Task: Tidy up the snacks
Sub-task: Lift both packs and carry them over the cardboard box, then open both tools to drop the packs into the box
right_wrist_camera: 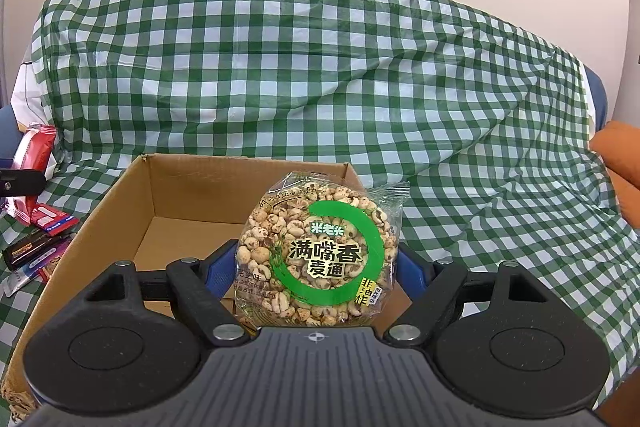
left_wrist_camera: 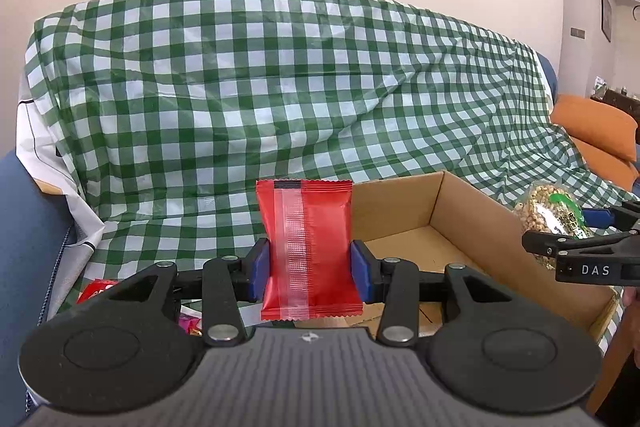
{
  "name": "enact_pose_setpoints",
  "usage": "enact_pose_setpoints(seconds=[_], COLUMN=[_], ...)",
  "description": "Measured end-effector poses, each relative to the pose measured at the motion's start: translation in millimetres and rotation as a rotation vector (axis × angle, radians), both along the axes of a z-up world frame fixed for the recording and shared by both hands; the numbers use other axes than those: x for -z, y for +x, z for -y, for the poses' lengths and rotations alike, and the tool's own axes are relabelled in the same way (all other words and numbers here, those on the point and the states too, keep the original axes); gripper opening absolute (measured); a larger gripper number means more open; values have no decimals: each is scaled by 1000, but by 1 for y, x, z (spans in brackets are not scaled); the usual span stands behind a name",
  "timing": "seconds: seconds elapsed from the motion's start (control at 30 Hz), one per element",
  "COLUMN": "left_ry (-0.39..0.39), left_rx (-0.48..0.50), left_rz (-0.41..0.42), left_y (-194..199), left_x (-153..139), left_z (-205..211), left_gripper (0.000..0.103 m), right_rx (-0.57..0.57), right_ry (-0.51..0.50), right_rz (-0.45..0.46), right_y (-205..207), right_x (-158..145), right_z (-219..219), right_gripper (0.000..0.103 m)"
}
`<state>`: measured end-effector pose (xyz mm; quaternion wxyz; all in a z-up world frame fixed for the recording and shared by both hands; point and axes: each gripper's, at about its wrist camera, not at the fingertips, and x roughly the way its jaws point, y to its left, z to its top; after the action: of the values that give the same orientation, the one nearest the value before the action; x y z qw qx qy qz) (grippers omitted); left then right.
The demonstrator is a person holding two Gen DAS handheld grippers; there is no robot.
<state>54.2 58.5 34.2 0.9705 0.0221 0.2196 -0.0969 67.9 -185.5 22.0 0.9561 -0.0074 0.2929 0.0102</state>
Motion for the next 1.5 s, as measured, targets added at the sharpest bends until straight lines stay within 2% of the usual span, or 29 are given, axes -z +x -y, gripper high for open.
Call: enact_pose_setpoints(seconds=[0.23,0.47,0.77,1.1,1.2,1.27,1.3,1.43,1.5], left_ry=[-17,-50,-8,6,-3,-8,7,20,25], left_rx=[23,105,224,285,305,330,321,293,280], left_rz=[21,68,109,124,109,82,92,104,131], left_y=[-2,-11,-27,-30,-29,-28,-29,-30,-31], left_x=[-1,-3,4,9,10,11,12,13,14], left_z=[3,14,49,65,63,62,63,58,55], left_gripper=[47,47,47,47,49,65,67,67,63], right_rx=[21,70,164,153,149,136,119,88,88], right_ry=[-6,-22,-29,-81,-82,-77,-77,-112,-94], right_rz=[7,39,96,172,178,177,165,143,137], right_y=[0,-3,-10,-19,-19,-19,-17,-14,-13], right_x=[0,-2,-8,-13,-13,-12,-11,-7,-8], right_z=[1,2,17,10,9,7,6,-4,-5], right_gripper=[81,81,81,81,82,83,84,87,87])
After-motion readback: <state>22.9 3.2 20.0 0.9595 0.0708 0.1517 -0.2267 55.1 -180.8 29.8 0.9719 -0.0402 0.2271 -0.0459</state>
